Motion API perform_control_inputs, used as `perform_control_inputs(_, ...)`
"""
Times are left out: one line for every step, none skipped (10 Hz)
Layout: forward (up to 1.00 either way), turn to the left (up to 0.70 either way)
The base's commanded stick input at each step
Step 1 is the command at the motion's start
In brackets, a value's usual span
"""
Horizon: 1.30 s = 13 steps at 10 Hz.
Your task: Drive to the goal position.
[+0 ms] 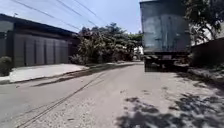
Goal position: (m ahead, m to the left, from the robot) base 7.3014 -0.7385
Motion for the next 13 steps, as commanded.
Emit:
perform_control_inputs(0.70, -0.04)
perform_control_inputs(0.70, 0.00)
perform_control_inputs(0.70, 0.00)
perform_control_inputs(0.70, 0.00)
perform_control_inputs(0.70, 0.00)
perform_control_inputs(0.70, 0.00)
perform_control_inputs(0.70, 0.00)
perform_control_inputs(0.70, 0.00)
perform_control_inputs(0.70, 0.00)
perform_control_inputs(0.70, 0.00)
perform_control_inputs(0.70, 0.00)
perform_control_inputs(0.70, 0.00)
perform_control_inputs(0.29, 0.00)
